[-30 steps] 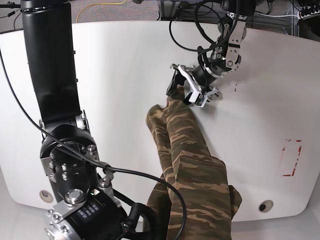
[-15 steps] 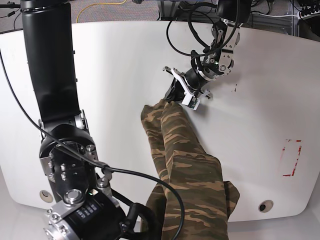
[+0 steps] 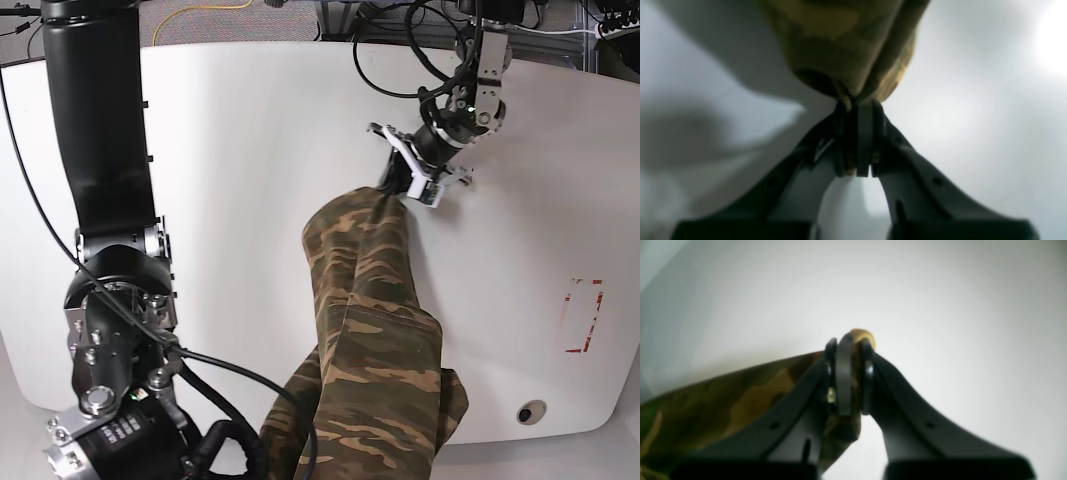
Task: Fold the T-shirt properly
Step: 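Lower the left gripper onto the hanging shirt and grasp another edge, then lift the shirt high with both grippers, stretching it between them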
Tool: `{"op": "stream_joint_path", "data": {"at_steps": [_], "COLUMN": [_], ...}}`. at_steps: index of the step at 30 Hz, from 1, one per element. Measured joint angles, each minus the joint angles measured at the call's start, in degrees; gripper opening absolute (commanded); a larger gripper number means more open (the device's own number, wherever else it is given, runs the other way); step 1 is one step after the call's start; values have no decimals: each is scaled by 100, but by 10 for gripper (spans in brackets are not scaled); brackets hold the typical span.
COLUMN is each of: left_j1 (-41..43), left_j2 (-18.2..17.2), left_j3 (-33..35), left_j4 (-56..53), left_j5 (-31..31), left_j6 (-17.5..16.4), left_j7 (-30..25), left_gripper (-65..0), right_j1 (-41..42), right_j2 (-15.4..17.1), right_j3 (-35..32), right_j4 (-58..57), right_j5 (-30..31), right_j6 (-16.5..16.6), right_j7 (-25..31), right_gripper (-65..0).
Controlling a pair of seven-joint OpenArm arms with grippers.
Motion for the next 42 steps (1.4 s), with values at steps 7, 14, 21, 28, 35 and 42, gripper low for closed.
{"op": "stream_joint_path", "data": {"at_steps": [7,14,21,28,35,42], "left_j1": [111,125,-101,-680,-1434,-2765], "left_j2": [-103,-234,-446,-566,-944,-1541], "left_j3": [-914,-1805,-2747,-3416,-3751,-3860], "left_j4": [990,1856,2472,2778,2778,2782], "left_j5": [24,-37,-17,-66,-81,-109], "left_j6": [-55,-111,-120,-114,-153,-177], "left_j7": [520,831,1298,1644,2015,2546], "left_gripper": [-649,-649,-649,-649,-649,-649], "right_j1": [-337,-782,-1082,-1051,-909,-402], "right_j2": [243,586,870,1040,1040,1058], "right_j3": [304,758,1403,1705,1687,1676], "right_j4": [-4,-203,-977,-1917,-2514,-3021], "right_j5": [-17,-42,-46,-81,-15,2], "right_j6": [-2,-17,2,-15,24,61], "right_j7": [-2,0,-48,-55,-42,175], "right_gripper": [-642,-642,-642,-642,-642,-642]}}
